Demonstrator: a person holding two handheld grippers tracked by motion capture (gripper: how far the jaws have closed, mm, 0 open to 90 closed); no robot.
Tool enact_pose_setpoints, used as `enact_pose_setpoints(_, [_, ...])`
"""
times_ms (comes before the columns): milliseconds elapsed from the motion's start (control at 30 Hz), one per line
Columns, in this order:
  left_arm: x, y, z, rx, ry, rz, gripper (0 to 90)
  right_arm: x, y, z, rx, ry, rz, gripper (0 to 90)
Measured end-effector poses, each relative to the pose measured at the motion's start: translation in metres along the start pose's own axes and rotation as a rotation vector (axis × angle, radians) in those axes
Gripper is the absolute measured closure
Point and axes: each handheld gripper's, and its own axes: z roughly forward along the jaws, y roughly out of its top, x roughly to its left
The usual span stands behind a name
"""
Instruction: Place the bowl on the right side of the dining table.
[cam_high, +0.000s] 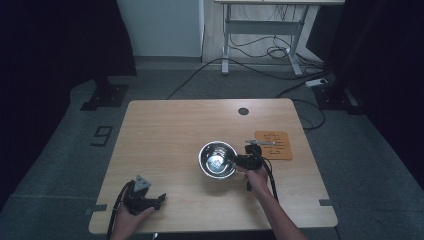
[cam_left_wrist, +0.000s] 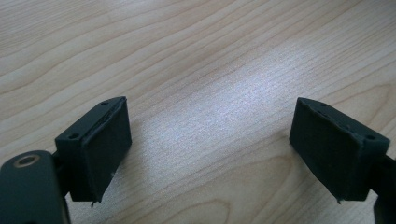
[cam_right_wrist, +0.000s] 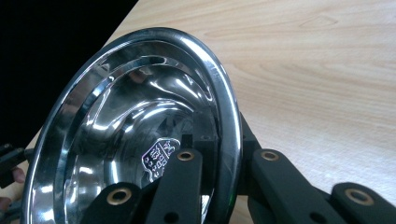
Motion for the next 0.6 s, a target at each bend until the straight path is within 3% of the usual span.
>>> enact_pose_setpoints(600, [0.0, 0.0, 0.0, 0.0, -0.001, 0.001, 12.3, -0.02, 0.008, -0.011, -0.044, -0.06, 0.024, 85.4])
